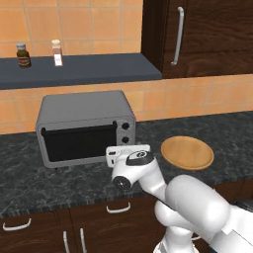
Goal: Pick up the kebab skewer and baguette bread, and place them inside the toaster oven. Close the toaster oven door and start by setting the timer.
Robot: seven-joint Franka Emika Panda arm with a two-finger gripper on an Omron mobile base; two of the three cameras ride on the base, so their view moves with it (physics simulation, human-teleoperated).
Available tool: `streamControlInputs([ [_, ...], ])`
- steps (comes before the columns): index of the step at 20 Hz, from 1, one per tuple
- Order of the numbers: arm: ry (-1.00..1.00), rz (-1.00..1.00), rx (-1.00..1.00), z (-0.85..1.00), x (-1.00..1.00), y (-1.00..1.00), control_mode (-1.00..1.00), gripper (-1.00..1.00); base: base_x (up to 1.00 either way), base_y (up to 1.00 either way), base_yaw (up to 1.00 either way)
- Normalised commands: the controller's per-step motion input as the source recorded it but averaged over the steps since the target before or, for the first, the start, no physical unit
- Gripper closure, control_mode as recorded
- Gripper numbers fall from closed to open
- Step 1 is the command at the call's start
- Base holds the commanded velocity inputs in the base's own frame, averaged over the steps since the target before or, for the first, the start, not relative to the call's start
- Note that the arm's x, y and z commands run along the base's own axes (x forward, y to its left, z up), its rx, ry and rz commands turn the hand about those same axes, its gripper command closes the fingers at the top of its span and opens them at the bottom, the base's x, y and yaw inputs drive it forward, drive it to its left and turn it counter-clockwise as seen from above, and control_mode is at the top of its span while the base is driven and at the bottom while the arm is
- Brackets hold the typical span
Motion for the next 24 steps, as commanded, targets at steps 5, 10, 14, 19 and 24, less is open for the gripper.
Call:
streamControlInputs([
  [5, 0.0, 0.06, -0.05, -0.07, 0.1, -0.13, -1.0, -1.0, 0.0, 0.0, 0.0],
  [10, 0.0, 0.04, -0.04, -0.24, 0.18, -0.01, -1.0, -1.0, 0.0, 0.0, 0.0],
  [14, -0.02, 0.03, -0.02, -0.04, 0.24, 0.0, -1.0, -1.0, 0.0, 0.0, 0.0],
  [19, -0.02, 0.03, -0.01, -0.09, 0.13, -0.01, -1.0, -1.0, 0.0, 0.0, 0.0],
  [24, -0.01, 0.02, 0.0, -0.1, 0.14, 0.0, -1.0, -1.0, 0.0, 0.0, 0.0],
])
